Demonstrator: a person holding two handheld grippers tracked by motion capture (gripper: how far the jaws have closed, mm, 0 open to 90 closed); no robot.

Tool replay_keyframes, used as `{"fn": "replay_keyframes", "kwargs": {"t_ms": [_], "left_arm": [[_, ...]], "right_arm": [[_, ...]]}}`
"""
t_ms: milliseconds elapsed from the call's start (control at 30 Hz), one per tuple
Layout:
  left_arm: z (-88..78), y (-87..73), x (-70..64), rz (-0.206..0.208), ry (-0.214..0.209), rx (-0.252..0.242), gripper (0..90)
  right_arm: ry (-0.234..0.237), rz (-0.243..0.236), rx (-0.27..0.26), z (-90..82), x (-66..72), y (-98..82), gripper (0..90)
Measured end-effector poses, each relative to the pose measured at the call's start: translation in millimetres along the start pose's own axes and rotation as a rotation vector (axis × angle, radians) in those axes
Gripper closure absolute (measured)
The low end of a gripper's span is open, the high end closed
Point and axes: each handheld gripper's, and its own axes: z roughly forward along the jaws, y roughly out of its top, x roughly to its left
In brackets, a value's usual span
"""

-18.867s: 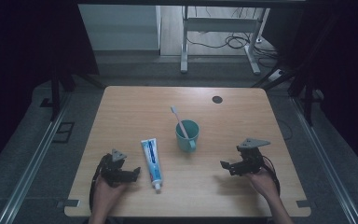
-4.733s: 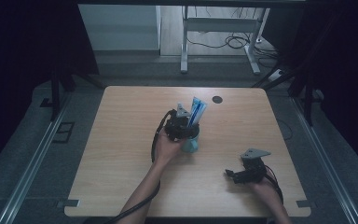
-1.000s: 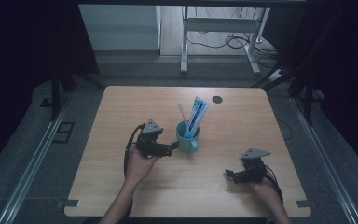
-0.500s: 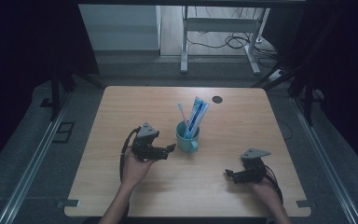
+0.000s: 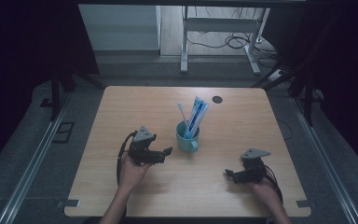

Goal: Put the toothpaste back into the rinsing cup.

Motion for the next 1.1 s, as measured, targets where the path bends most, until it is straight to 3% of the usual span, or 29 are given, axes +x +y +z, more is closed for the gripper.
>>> {"fn": "replay_keyframes", "kwargs": {"t_ms": [500,1100], "left_arm": [[-5.6,-10.6,-1.3,-0.002,0.005,0.003,14.4],[-10.8,-36.5,2.4,-0.022,0.022,0.023,14.4]], "right_arm": [[-0.001,0.001,0.000,0.1,0.1,0.0,5.0],[-0.001,0.002,0.000,0.0,0.2,0.0,5.0]]}}
